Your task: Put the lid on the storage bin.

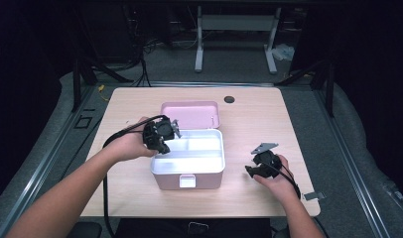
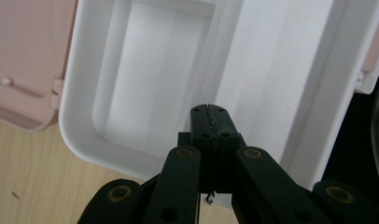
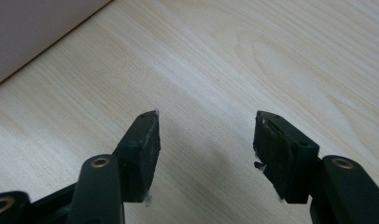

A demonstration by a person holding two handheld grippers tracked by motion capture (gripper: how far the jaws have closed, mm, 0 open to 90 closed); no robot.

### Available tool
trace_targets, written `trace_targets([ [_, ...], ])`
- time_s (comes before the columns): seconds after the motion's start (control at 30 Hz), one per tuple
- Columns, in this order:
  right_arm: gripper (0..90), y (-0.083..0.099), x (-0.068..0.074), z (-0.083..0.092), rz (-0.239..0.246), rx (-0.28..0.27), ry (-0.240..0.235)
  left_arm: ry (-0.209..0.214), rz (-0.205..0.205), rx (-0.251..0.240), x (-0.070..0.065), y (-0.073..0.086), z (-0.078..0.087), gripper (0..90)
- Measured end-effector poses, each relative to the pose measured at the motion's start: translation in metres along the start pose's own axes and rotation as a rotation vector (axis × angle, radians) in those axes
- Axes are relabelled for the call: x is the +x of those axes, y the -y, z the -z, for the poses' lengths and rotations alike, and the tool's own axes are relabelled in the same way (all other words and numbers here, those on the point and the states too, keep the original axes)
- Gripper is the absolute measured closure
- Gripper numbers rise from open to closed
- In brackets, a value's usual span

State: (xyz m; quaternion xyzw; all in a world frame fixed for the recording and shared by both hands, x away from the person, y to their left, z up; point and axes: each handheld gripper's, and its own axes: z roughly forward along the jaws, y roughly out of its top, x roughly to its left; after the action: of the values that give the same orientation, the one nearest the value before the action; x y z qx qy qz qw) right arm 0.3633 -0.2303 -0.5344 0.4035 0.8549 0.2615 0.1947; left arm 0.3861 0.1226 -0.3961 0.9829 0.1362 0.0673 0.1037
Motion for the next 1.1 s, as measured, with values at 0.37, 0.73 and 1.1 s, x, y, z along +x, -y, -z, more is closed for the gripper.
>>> trace_targets([
  [0.37, 40.7, -0.001, 0.002, -0.001, 0.000, -0.003, 0.008, 0.020, 0.091, -0.112, -0.008, 0.027, -0.025, 90.0],
  [0.73, 40.5, -0.002, -0.004, 0.003, -0.052, -0.044, 0.012, 0.010, 0.204, -0.276, -0.012, 0.049, -0.028, 90.0],
  [1.1, 39.9, -0.012, -0.010, 0.004, -0.103, -0.079, -0.011, 0.044, 0.255, -0.341, -0.009, 0.058, -0.031, 90.0],
])
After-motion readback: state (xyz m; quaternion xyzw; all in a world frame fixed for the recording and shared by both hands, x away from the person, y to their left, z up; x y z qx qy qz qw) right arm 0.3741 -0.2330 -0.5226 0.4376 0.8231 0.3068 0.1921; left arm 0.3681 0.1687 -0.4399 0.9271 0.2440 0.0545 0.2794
